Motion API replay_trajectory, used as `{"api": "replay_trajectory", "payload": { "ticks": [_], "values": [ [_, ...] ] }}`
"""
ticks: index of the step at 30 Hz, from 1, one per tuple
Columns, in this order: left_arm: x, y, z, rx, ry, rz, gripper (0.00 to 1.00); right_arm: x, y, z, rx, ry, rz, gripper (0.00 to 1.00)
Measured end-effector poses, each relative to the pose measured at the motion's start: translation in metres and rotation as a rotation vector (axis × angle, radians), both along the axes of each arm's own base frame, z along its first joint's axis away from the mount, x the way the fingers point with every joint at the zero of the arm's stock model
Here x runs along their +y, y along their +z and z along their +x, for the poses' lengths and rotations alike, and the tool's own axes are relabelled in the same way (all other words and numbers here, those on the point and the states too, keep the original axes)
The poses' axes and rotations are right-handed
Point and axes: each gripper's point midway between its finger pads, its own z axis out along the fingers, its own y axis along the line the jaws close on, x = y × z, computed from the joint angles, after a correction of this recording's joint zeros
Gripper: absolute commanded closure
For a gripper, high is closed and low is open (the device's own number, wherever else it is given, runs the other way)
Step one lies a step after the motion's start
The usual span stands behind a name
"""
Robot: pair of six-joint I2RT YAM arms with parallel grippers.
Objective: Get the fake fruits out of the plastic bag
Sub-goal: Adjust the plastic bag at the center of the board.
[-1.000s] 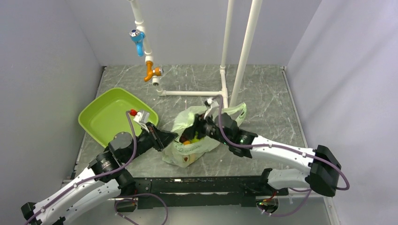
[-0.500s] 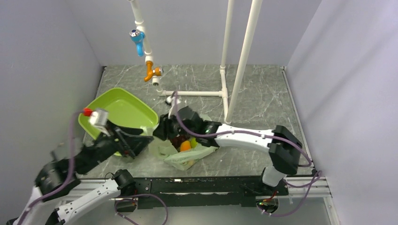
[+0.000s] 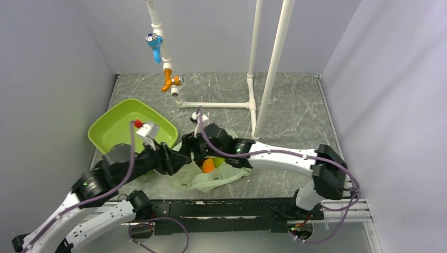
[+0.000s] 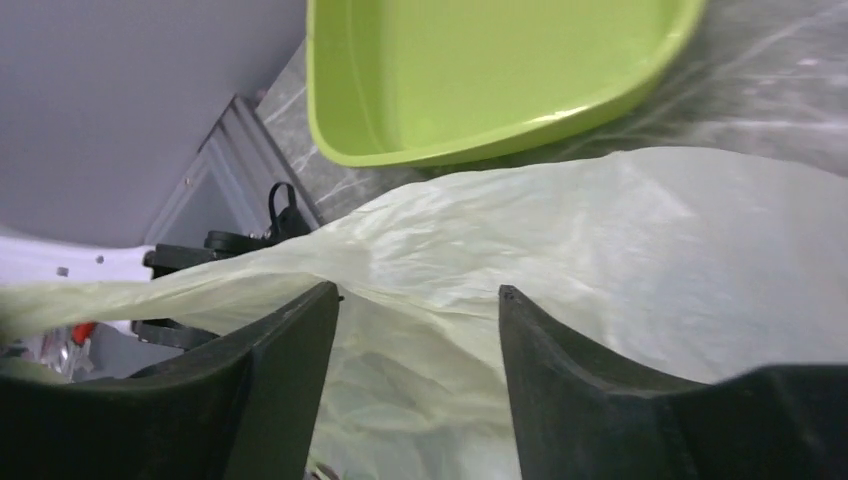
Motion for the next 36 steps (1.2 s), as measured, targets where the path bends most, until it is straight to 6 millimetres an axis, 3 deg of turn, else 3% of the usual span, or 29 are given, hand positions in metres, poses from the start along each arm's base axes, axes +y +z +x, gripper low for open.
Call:
{"api": "replay_trajectory", "payload": {
  "ticks": [3,7,10,13,15,17,19,21,24,29,32,36],
  "values": [
    [-0.017,-0.046,0.002,0.074,-0.045,0.049,0.36,-0.030,0.013,0.011,-0.003,-0.058,0.023,0.33],
    [-0.026,-0.085,0.001,0.149,-0.078,0.101,0.45,-0.065,0.033,0.008,-0.017,-0.093,0.064,0.34],
    [-0.030,-0.093,0.004,0.180,-0.080,0.135,0.46,-0.079,0.044,-0.003,-0.031,-0.070,0.094,0.35],
    [-0.031,-0.096,0.004,0.187,-0.084,0.147,0.46,-0.088,0.048,-0.029,-0.069,0.007,0.107,0.37],
    [-0.033,-0.094,0.003,0.180,-0.094,0.139,0.45,-0.091,0.044,-0.051,-0.097,0.080,0.102,0.55],
    [-0.035,-0.091,0.001,0.172,-0.115,0.123,0.46,-0.093,0.036,-0.071,-0.120,0.150,0.087,0.69],
    [-0.040,-0.092,-0.001,0.175,-0.142,0.120,0.45,-0.097,0.023,-0.083,-0.135,0.201,0.060,0.74],
    [-0.045,-0.097,-0.001,0.193,-0.165,0.139,0.45,-0.102,0.007,-0.082,-0.149,0.201,0.018,0.80],
    [-0.056,-0.108,0.002,0.223,-0.194,0.164,0.46,-0.112,-0.019,-0.064,-0.173,0.111,-0.075,0.82],
    [-0.070,-0.127,0.008,0.234,-0.196,0.206,0.43,-0.141,-0.058,-0.027,-0.219,-0.123,-0.190,0.78],
    [-0.079,-0.139,0.011,0.208,-0.178,0.231,0.43,-0.155,-0.083,-0.021,-0.237,-0.179,-0.200,0.73],
    [-0.084,-0.170,0.024,0.222,-0.113,0.327,0.40,-0.161,-0.114,-0.018,-0.248,-0.199,-0.217,0.67]
  ]
}}
